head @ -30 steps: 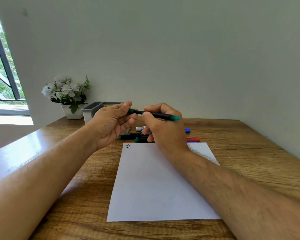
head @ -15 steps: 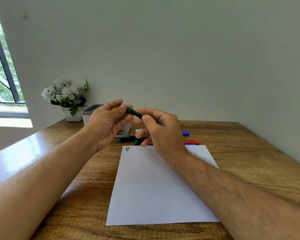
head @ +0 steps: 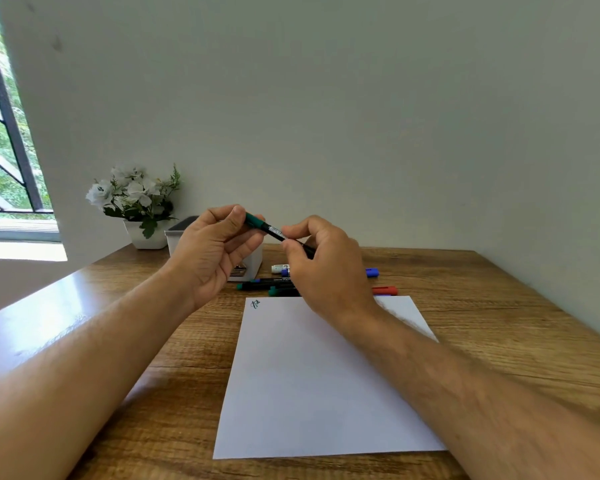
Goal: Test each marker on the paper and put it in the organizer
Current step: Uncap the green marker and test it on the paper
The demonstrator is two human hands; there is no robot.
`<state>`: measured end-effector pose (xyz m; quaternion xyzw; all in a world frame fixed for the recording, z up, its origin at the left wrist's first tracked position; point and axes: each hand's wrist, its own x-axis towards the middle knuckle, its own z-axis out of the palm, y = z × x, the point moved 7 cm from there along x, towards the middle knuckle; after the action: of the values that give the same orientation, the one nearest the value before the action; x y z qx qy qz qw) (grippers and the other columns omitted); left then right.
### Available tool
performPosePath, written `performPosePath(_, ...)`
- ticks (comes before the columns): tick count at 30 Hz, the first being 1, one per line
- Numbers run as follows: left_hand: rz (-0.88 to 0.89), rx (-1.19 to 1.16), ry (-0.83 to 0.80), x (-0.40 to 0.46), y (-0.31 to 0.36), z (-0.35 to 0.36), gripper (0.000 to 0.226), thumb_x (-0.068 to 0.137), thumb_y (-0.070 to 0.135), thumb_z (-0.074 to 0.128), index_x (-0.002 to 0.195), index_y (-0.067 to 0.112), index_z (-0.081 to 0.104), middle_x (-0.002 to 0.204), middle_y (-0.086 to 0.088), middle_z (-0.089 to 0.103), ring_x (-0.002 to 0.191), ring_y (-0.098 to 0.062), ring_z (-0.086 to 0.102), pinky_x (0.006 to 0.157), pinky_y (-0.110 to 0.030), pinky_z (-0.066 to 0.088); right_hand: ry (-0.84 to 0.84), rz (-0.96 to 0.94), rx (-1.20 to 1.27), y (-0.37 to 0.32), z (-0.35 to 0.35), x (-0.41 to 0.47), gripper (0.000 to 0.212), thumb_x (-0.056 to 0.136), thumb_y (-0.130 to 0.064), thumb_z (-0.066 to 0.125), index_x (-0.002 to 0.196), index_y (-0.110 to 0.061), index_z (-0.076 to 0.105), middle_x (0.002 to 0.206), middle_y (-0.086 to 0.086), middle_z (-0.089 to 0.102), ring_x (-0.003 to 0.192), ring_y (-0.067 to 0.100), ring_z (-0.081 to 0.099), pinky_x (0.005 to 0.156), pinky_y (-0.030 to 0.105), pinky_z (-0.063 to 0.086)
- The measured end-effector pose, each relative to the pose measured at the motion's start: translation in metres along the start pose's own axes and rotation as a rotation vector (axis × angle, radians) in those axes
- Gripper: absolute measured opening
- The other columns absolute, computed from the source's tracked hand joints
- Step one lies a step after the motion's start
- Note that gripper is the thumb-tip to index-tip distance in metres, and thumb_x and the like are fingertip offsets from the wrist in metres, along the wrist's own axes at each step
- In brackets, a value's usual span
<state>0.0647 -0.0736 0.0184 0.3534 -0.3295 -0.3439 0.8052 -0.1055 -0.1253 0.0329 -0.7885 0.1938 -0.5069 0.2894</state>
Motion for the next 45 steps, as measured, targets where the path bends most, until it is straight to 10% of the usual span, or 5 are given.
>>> performPosePath(26, 0.125, 0.184, -0.024, -0.007, 0.006, 0.006, 0.031, 0.080, 0.018, 0.070, 0.109, 0.010, 0.060, 0.092, -0.014, 0.074, 0.081, -0.024, 0.073, 0.061, -0.025, 0.058, -0.134, 0.262, 0.031, 0.004, 0.021, 0.005, 0.015, 0.094, -0.036, 0.065, 0.087, -0.023, 0.064, 0.081, -0.008, 0.070, 0.074, 0.003, 0.065, 0.058, 0.018, 0.045)
performPosePath(45, 0.483, 0.535, 0.220, 0.014, 0.070, 0.028, 0.021, 0.087, 0.011, 0.072, 0.106, 0.018, 0.067, 0.087, -0.007, 0.074, 0.079, -0.018, 0.074, 0.066, -0.033, 0.061, -0.186, 0.290, -0.108, 0.024, 0.039, -0.013, 0.042, 0.100, -0.024, 0.053, 0.141, -0.016, 0.050, 0.115, -0.004, 0.064, 0.100, 0.006, 0.058, 0.077, 0.014, 0.042)
